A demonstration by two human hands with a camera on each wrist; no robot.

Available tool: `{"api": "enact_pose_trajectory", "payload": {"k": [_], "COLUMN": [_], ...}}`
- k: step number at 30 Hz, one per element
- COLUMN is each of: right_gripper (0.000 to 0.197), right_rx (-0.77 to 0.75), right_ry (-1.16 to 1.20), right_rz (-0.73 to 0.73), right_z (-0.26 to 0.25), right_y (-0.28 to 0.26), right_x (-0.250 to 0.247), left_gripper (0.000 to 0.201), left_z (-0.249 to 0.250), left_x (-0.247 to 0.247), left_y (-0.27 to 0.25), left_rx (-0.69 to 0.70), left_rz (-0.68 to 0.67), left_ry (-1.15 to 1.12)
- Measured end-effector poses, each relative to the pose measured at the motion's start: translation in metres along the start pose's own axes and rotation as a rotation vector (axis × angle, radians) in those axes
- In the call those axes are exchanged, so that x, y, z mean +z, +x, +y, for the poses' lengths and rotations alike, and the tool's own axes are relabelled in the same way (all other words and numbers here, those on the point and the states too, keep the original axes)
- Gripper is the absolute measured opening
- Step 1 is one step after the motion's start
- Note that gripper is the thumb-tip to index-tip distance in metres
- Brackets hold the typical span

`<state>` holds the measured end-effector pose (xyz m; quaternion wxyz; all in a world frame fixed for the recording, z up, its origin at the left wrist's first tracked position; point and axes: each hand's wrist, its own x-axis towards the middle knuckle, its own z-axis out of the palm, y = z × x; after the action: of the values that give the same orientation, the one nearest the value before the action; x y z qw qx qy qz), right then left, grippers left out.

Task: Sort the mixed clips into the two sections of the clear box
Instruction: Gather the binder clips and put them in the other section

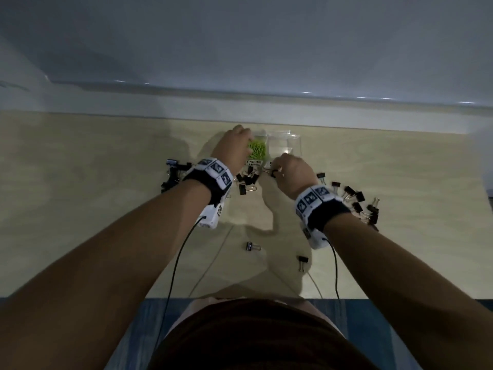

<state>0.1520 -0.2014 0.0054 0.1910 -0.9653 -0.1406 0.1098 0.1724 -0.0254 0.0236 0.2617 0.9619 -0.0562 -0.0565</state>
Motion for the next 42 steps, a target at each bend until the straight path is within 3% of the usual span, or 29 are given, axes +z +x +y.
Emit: {"api": "enact_pose_trajectory", "payload": {"k": [2,5,8,11,17,20,28,35,38,42], "right_gripper": [0.030,0.044,0.052,0.050,0.021,0.024,0.008,0.020,0.011,0.011], "right_rx": [-0.031,-0.041,-0.039,-0.027,0.017,0.097,0.212,0.362,0.302,0.154], "right_ry": [-0.089,-0.178,-0.194,-0.162,-0.050,0.051,0.247,0.489,0.556,0.450], "right_rz": [-0.044,-0.141,-0.183,-0.188,-0.142,-0.125,0.037,0.163,0.257,0.380], "right_z": [0.011,0.018,0.018,0.018,0.026,0.030,0.040,0.046,0.037,0.031], "right_y": [-0.013,-0.019,-0.021,-0.026,-0.034,-0.037,-0.047,-0.045,-0.026,0.009], "right_x": [0.013,0.025,0.033,0.036,0.038,0.036,0.031,0.008,-0.020,-0.042], "left_gripper": [0.014,0.019,0.036,0.045,0.034,0.028,0.019,0.014,0.015,0.013], "left_z": [-0.001,-0.003,-0.005,-0.004,-0.003,-0.004,-0.002,0.028,0.047,0.067], "left_x": [0.010,0.033,0.051,0.059,0.062,0.061,0.056,0.039,0.030,0.025], "left_y": [-0.012,-0.032,-0.042,-0.049,-0.049,-0.046,-0.043,-0.031,-0.009,0.025], "left_rx": [0.098,0.194,0.130,0.044,-0.057,-0.114,-0.089,-0.107,-0.096,-0.050], "left_rz": [0.009,-0.132,-0.254,-0.284,-0.259,-0.269,-0.328,-0.248,-0.140,-0.011], "left_ry": [0.034,0.188,0.365,0.376,0.197,0.060,-0.063,-0.318,-0.348,-0.251]}}
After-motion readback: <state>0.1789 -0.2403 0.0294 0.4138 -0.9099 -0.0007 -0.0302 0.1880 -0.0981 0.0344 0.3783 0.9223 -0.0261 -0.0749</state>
